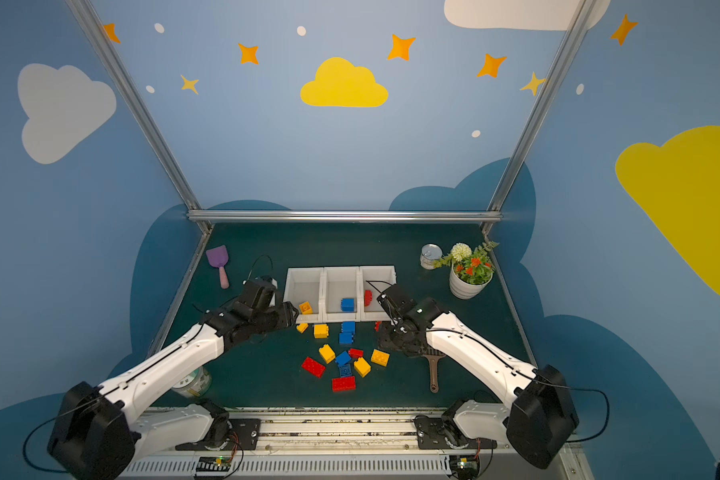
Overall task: Sort the legos into containers by color
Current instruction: 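Move the left gripper back toward the bricks while the right gripper reaches toward the pile, then lower the right gripper onto a red 2x4 brick near the table edge and grasp it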
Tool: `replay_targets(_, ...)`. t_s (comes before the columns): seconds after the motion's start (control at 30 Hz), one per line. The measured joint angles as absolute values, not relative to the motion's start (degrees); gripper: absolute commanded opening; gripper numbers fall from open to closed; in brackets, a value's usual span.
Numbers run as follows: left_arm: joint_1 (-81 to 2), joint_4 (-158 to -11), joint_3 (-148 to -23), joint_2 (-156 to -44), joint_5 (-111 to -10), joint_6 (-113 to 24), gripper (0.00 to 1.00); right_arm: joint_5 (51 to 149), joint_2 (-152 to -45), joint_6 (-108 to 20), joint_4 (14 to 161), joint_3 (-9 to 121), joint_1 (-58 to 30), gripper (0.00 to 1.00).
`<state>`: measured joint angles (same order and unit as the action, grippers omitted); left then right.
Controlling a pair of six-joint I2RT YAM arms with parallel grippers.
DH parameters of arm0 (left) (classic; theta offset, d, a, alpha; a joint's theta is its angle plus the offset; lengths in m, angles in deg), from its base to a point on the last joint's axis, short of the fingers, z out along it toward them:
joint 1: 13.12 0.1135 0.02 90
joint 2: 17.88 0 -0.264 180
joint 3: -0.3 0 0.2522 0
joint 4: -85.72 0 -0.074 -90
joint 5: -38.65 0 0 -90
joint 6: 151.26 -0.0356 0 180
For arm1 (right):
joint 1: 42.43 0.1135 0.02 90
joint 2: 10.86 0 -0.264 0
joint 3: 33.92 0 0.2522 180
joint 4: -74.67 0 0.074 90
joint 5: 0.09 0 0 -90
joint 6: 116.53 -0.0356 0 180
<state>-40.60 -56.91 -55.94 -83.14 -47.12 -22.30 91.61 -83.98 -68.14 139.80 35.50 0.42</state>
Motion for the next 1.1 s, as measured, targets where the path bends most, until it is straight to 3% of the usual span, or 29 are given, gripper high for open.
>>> replay_targets(0.73,-40.60,-48.78,-45.58,-61.96,-46.18,-15.09,0.65,91.76,-102.19,-69.34,139.24,45.99,20.31,0.62)
replay_targets(1.1,-40.60,-44.65,-41.27,-54.81,-45.98,-12.35,0.65,93.03,-110.01,-71.79,139.41,49.27,26.26,0.73)
